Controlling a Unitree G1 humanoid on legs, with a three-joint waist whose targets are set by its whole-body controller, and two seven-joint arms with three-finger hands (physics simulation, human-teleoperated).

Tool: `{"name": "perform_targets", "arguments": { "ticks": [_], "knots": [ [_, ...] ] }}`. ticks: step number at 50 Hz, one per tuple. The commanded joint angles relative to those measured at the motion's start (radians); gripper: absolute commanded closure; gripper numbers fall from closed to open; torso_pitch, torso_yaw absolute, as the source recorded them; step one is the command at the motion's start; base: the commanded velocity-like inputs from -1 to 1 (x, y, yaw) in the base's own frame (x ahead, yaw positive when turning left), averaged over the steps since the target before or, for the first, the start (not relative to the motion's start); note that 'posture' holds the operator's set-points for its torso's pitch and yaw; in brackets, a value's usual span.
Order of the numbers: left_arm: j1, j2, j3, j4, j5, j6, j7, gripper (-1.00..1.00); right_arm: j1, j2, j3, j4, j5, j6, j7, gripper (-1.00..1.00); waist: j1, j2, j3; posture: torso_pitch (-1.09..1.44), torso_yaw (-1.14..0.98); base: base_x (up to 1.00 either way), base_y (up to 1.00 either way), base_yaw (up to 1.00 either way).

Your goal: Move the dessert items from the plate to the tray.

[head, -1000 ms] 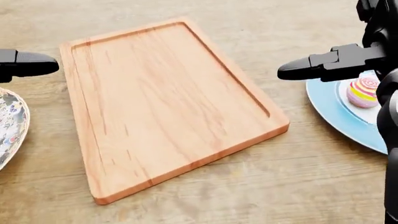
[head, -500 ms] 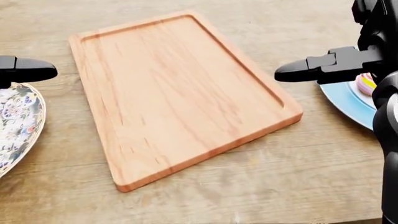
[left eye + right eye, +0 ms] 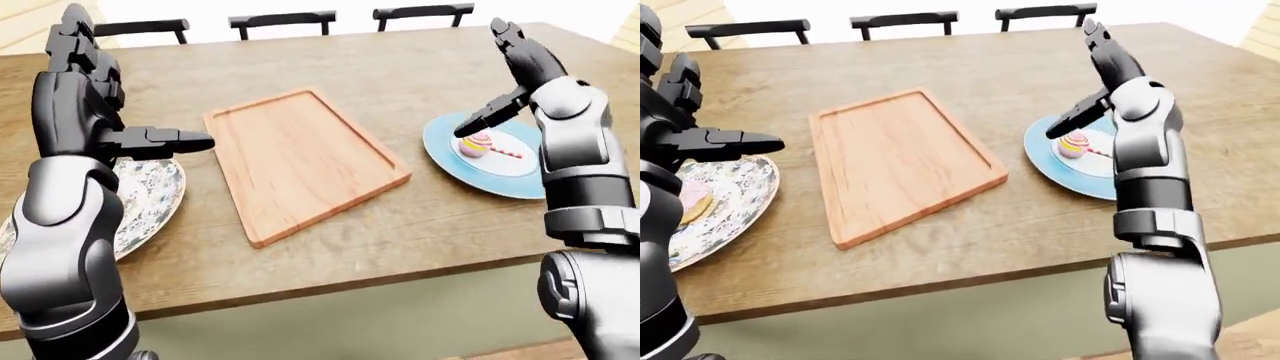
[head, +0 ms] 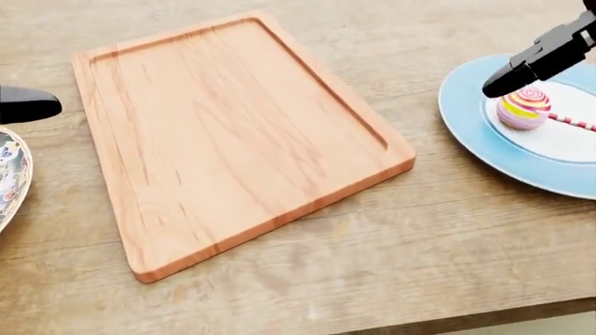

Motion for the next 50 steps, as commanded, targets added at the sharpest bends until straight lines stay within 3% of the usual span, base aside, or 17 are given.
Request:
{"name": "perform_targets", "arguments": {
  "ticks": [1, 8, 16, 23, 40, 46, 47, 50],
  "knots": [
    [-0.027, 0.020, 0.016, -0.036, -0.005, -0.019, 0.004, -1.00, -0.084, -0.022, 0.005, 0.071, -0.090, -0.134, -0.014, -1.00, 0.000, -0.003, -0.029, 0.00, 0.00, 0.00, 0.00, 0.00],
    [-0.031, 0.022, 0.010, -0.058, -0.009, 0.006, 0.016, -1.00, -0.245, -0.043, 0.053, 0.405, -0.270, -0.308, -0.051, -1.00, -0.001, 0.001, -0.030, 0.00, 0.00, 0.00, 0.00, 0.00],
    [-0.004, 0.022, 0.027, -0.017, -0.010, -0.052, -0.001, -1.00, -0.330, -0.050, 0.079, 0.556, -0.412, -0.340, -0.011, -1.00, 0.002, 0.002, -0.031, 0.00, 0.00, 0.00, 0.00, 0.00],
    [0.017, 0.025, 0.032, 0.025, -0.009, -0.107, -0.011, -1.00, -0.329, -0.040, 0.088, 0.607, -0.505, -0.339, 0.010, -1.00, 0.003, 0.000, -0.029, 0.00, 0.00, 0.00, 0.00, 0.00],
    [0.011, 0.025, 0.028, -0.007, -0.004, -0.061, -0.003, -1.00, -0.339, -0.048, 0.067, 0.630, -0.632, -0.291, 0.009, -1.00, 0.007, 0.001, -0.030, 0.00, 0.00, 0.00, 0.00, 0.00],
    [0.001, 0.035, 0.039, -0.027, -0.011, -0.028, 0.009, -1.00, -0.324, -0.032, 0.065, 0.637, -0.647, -0.288, 0.010, -0.84, 0.005, 0.000, -0.030, 0.00, 0.00, 0.00, 0.00, 0.00],
    [-0.002, 0.036, 0.045, -0.031, -0.015, -0.024, 0.013, -1.00, -0.327, -0.031, 0.064, 0.637, -0.649, -0.285, 0.004, -0.72, 0.005, 0.000, -0.030, 0.00, 0.00, 0.00, 0.00, 0.00],
    [0.006, 0.040, 0.051, -0.023, -0.021, -0.037, 0.012, -1.00, -0.324, -0.028, 0.062, 0.639, -0.652, -0.284, 0.005, -0.70, 0.004, 0.000, -0.029, 0.00, 0.00, 0.00, 0.00, 0.00]
  ]
}}
